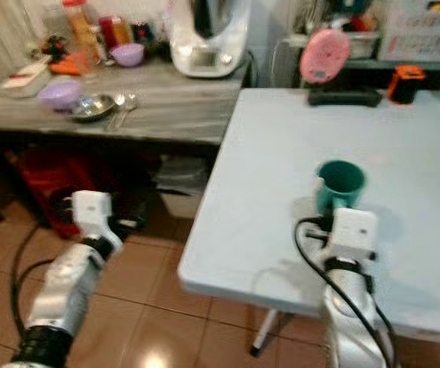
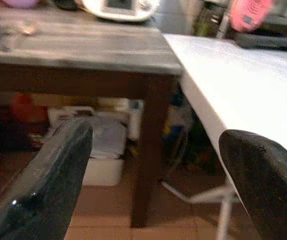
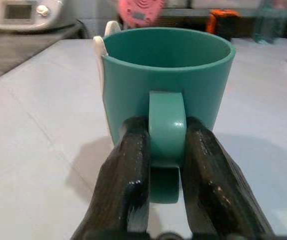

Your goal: Setting the table

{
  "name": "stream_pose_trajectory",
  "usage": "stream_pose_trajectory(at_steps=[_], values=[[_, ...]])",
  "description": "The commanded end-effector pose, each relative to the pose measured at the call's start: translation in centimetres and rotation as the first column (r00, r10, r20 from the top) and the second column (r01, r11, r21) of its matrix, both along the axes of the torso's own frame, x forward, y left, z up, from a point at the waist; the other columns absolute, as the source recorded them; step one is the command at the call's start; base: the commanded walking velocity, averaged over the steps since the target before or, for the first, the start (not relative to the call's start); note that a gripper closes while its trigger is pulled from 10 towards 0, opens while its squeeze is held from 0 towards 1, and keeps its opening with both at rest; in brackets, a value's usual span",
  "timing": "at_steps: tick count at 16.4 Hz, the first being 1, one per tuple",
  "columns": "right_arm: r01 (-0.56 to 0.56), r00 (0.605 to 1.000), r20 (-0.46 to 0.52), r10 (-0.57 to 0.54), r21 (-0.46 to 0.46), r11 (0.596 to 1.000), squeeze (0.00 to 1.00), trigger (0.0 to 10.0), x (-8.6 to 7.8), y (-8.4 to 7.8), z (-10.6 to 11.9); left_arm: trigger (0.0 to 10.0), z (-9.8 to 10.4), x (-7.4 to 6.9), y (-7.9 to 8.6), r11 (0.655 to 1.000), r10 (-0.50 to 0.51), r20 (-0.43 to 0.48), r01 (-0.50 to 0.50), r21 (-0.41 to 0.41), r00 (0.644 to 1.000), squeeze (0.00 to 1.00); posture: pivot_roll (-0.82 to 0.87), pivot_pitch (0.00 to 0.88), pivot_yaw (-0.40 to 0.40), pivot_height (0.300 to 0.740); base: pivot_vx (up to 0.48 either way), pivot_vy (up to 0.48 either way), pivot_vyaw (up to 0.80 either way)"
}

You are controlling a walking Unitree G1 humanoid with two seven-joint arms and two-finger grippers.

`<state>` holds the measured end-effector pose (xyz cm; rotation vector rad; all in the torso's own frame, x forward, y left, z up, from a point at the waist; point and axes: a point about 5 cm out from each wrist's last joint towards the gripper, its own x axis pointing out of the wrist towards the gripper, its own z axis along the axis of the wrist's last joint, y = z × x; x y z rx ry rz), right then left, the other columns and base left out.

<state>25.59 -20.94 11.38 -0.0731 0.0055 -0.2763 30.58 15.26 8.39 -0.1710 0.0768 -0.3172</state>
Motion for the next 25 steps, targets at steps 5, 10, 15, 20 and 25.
stream_pose_trajectory(at_steps=[5,10,15,20,25], values=[[-0.021,0.999,0.045,0.021,0.002,1.0,0.0,10.0,0.3,0.8,1.0,10.0,0.5,0.3,1.0,1.0,0.015,0.018,-0.016,0.027,1.0,0.0,-0.05,0.0,0.074,0.74,0.0,0.47,0.0],[-0.014,0.999,0.045,0.014,0.0,1.0,0.0,10.0,0.2,0.6,1.0,10.0,0.5,0.3,0.7,1.0,0.012,0.022,-0.013,0.027,1.0,0.0,-0.06,0.0,0.073,0.74,0.0,0.475,0.0],[-0.018,0.999,0.048,0.018,-0.003,1.0,0.0,10.0,0.3,0.8,1.1,10.0,0.4,0.3,0.5,1.0,0.01,0.021,-0.011,0.027,1.0,0.0,-0.06,0.0,0.071,0.74,0.0,0.48,-0.56],[-0.025,0.998,0.058,0.026,-0.018,1.0,0.0,10.0,0.5,0.8,1.3,10.0,0.0,0.1,-0.1,1.0,-0.006,0.015,0.005,0.025,1.0,0.0,-0.06,0.0,0.073,0.74,0.0,0.48,-0.68],[-0.024,0.996,0.081,0.027,-0.034,0.999,0.0,10.0,0.5,0.9,1.7,10.0,0.1,0.3,-0.3,1.0,-0.005,0.018,0.005,0.025,1.0,0.0,-0.06,0.0,0.071,0.74,0.0,0.48,-0.22]])
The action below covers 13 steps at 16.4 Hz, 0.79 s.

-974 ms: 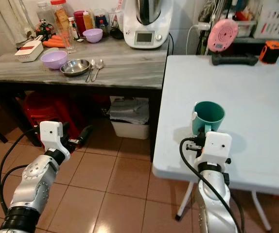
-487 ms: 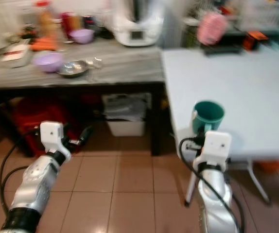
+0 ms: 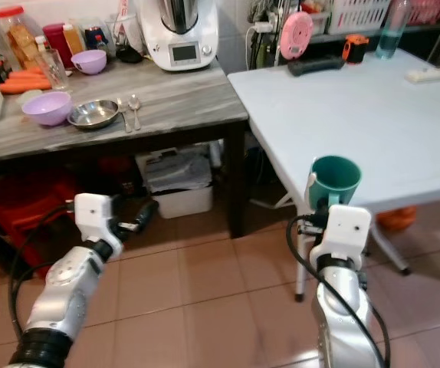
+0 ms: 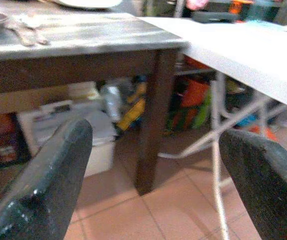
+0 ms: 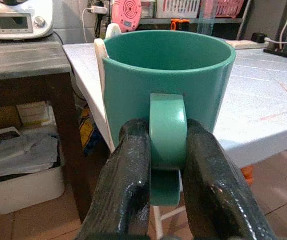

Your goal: Setting the table

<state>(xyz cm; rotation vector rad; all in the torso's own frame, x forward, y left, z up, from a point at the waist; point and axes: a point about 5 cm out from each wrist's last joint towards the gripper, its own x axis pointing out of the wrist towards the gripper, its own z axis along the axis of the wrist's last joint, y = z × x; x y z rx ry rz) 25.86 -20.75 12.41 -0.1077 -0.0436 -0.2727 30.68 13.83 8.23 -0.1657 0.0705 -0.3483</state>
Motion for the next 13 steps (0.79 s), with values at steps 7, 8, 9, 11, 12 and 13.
stream_pose_trajectory(at_steps=[7,8,9,11,12,13], values=[[-0.03,0.998,0.05,0.031,-0.02,0.999,0.0,10.0,0.02,0.62,0.96,10.0,0.12,0.05,1.11,0.999,0.042,0.011,-0.042,0.023,0.999,0.0,-0.06,0.0,0.067,0.74,0.0,0.48,0.5],[-0.03,0.998,0.05,0.031,-0.02,0.999,0.0,10.0,-0.02,0.65,0.93,10.0,0.1,0.01,1.14,0.999,0.046,0.009,-0.047,0.022,0.999,0.0,-0.06,0.0,0.067,0.74,0.0,0.48,0.79],[-0.033,0.998,0.05,0.034,-0.016,0.999,0.0,10.0,-0.07,0.72,0.85,10.0,0.17,-0.05,1.28,0.996,0.07,0.027,-0.072,0.044,0.997,0.0,-0.06,0.0,0.066,0.74,0.0,0.0,0.0],[-0.032,0.998,0.05,0.032,-0.016,0.999,0.0,10.0,-0.14,0.73,0.79,10.0,0.26,-0.25,1.35,0.997,0.065,0.036,-0.066,0.03,0.997,0.0,-0.06,0.0,0.067,0.74,0.0,0.0,0.0],[-0.029,0.998,0.049,0.03,-0.015,0.999,0.0,10.0,-0.2,0.67,0.74,10.0,0.36,-0.32,1.4,0.997,0.063,0.045,-0.064,0.033,0.997,0.0,-0.06,0.0,0.067,0.74,0.0,0.0,0.0],[-0.028,0.999,0.045,0.028,-0.015,1.0,0.0,10.0,-0.36,0.58,0.6,10.0,0.51,-0.31,1.69,0.996,0.067,0.061,-0.07,0.051,0.996,0.0,-0.06,0.0,0.07,0.74,0.0,0.0,0.0]])
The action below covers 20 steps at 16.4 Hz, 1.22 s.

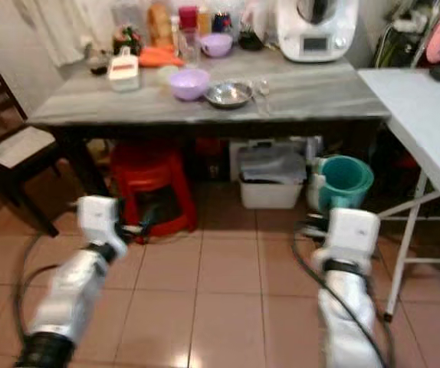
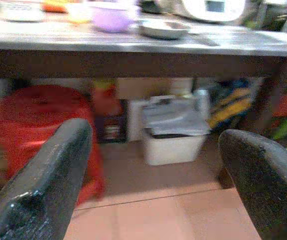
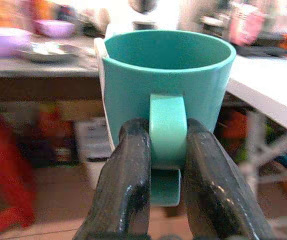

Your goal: Setting the table

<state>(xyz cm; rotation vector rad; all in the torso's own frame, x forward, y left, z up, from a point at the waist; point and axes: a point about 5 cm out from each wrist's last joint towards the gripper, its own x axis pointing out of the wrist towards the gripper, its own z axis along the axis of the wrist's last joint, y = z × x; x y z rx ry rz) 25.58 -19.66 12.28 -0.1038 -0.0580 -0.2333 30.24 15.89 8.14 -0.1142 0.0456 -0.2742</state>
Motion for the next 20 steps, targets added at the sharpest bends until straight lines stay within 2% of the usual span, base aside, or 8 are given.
stream_pose_trajectory(at_steps=[1,4,6,8,10,14,18,20], values=[[0.012,0.999,0.031,-0.012,-0.014,1.0,0.0,10.0,-0.2,-0.6,0.6,10.0,0.7,0.2,0.0,1.0,0.01,0.035,-0.01,-0.004,0.999,0.0,-0.06,0.0,0.073,0.74,0.0,0.0,0.0],[0.013,1.0,0.025,-0.012,-0.037,0.999,0.0,10.0,-1.4,-1.0,0.5,10.0,0.6,-0.2,1.6,0.996,0.093,0.034,-0.093,0.001,0.995,0.0,-0.06,0.0,0.072,0.74,0.164,0.0,0.0],[-0.002,0.999,0.046,0.005,-0.074,0.997,0.0,10.0,-2.8,-1.1,0.9,10.0,0.0,-1.7,2.5,0.986,0.16,0.042,-0.161,0.041,0.986,0.0,-0.06,0.0,0.074,0.74,0.0,0.0,0.0],[0.001,0.999,0.048,0.002,-0.059,0.998,0.0,10.0,-3.4,-1.1,0.8,10.0,-0.3,-2.4,2.5,0.986,0.162,0.037,-0.163,0.032,0.986,0.0,-0.06,0.0,0.073,0.74,0.0,0.0,0.0],[0.018,0.999,0.03,-0.015,-0.084,0.996,0.0,10.0,-4.6,-1.1,0.6,10.0,-0.8,-3.5,2.2,0.989,0.145,0.026,-0.146,0.036,0.989,0.0,-0.06,0.0,0.069,0.74,0.298,0.0,0.0],[-0.002,0.999,0.037,0.006,-0.095,0.996,0.0,10.0,-4.2,-0.9,0.9,10.0,-0.5,-3.3,1.2,0.995,0.092,0.029,-0.093,0.021,0.995,0.0,-0.06,0.0,0.075,0.74,0.364,0.0,0.1],[0.009,0.999,0.036,-0.005,-0.095,0.995,0.0,10.0,-4.5,-0.9,0.9,10.0,-0.6,-3.6,1.7,0.996,0.084,0.017,-0.084,0.026,0.996,0.0,-0.06,0.0,0.08,0.74,0.397,0.0,0.0],[0.005,0.999,0.033,-0.002,-0.093,0.996,0.0,10.0,-4.5,-0.7,0.9,10.0,-0.6,-3.7,1.3,0.998,0.068,0.011,-0.068,0.016,0.998,0.0,-0.07,0.0,0.082,0.74,0.411,0.0,0.0]])
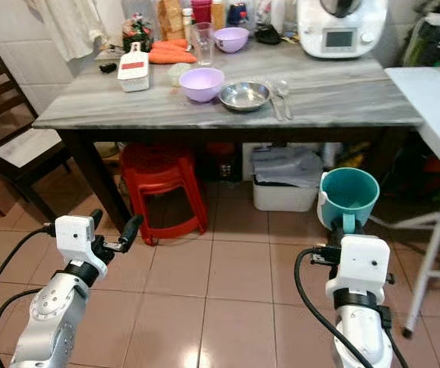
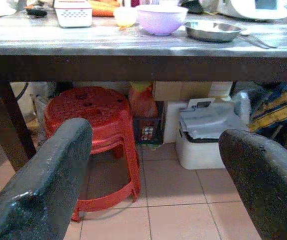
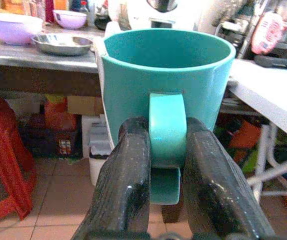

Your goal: Setting the table

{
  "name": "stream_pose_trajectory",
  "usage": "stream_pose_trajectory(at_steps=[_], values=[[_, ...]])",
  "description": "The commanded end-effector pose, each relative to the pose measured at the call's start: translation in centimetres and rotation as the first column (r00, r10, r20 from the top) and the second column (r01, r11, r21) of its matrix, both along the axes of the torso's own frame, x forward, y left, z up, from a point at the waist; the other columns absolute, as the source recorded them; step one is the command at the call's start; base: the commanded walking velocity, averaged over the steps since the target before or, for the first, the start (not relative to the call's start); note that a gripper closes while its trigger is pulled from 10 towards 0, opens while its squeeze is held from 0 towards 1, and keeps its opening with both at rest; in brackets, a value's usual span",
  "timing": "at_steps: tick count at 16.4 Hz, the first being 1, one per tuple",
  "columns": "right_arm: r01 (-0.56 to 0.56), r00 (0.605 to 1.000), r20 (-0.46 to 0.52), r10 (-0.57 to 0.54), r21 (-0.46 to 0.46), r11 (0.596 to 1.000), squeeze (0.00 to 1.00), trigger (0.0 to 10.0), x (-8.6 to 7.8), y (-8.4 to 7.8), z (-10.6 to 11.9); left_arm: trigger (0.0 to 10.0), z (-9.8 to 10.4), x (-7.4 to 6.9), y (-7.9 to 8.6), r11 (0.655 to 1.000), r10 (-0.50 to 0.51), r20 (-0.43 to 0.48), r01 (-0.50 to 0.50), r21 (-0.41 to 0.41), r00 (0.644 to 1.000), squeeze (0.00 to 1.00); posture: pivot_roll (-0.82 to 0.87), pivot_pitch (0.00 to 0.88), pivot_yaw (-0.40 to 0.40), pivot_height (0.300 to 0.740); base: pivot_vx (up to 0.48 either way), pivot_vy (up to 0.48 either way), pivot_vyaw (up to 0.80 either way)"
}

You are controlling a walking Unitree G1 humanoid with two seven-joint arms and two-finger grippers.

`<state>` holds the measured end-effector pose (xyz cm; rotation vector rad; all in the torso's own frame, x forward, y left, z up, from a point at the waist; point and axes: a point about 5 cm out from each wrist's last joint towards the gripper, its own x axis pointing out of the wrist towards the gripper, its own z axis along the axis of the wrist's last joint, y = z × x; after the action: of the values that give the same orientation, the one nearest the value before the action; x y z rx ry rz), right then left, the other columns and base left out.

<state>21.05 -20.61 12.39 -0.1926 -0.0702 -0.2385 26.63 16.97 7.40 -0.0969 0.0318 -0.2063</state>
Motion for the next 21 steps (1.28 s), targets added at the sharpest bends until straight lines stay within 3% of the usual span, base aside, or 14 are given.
stream_pose_trajectory(at_steps=[1,9,21], values=[[-0.005,0.999,0.032,0.006,-0.011,1.0,0.0,10.0,0.03,0.2,0.85,10.0,0.1,-0.17,-0.1,1.0,-0.01,-0.003,0.01,-0.006,1.0,0.0,-0.07,0.0,0.082,0.74,0.424,0.0,0.0],[0.01,0.999,0.043,-0.009,-0.02,1.0,0.0,10.0,0.18,0.25,1.12,10.0,0.3,-0.01,-0.42,0.999,-0.034,-0.01,0.034,-0.02,0.999,0.0,-0.07,0.0,0.091,0.74,0.43,0.0,0.0],[0.004,0.999,0.051,-0.002,-0.023,1.0,0.0,10.0,0.55,0.44,1.15,10.0,0.6,0.12,-0.98,0.998,-0.056,-0.005,0.056,-0.028,0.998,0.0,-0.06,0.0,0.092,0.74,0.431,0.0,0.38]])
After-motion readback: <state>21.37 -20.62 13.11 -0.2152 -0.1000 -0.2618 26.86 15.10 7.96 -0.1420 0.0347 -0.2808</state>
